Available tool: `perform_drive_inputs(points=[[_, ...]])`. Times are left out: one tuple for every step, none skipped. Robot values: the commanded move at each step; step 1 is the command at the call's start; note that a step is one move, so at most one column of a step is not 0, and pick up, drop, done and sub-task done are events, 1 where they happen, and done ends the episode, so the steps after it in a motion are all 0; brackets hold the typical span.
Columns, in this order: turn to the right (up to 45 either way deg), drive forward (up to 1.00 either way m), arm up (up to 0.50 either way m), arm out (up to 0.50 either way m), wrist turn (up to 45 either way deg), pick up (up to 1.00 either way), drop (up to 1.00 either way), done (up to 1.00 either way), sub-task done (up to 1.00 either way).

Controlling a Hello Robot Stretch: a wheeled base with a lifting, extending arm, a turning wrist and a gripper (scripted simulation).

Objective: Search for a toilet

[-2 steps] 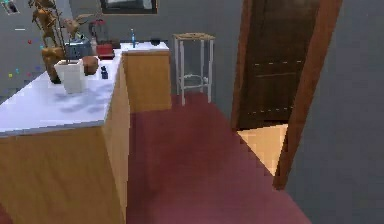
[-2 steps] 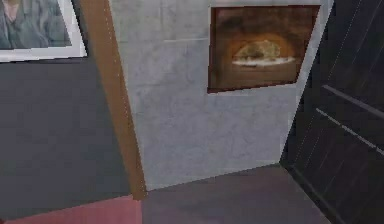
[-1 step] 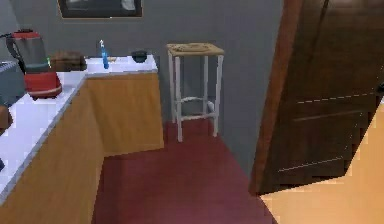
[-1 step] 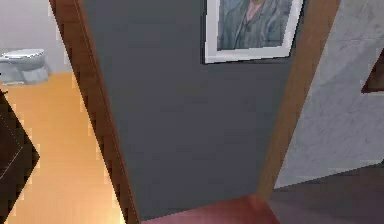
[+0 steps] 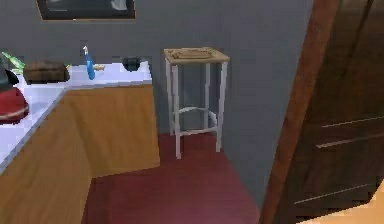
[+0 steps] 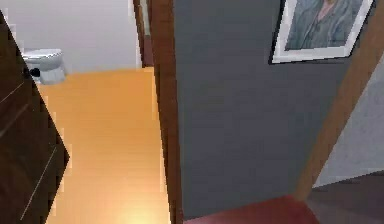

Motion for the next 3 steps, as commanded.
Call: perform_drive_inputs(points=[[39.0,0.00,0.00,0.00,0.0,0.00,0.00,0.00,0.00],[0.0,0.55,0.00,0.00,0.0,0.00,0.00,0.00,0.00],[36.0,0.00,0.00,0.00,0.0,0.00,0.00,0.00,0.00]])
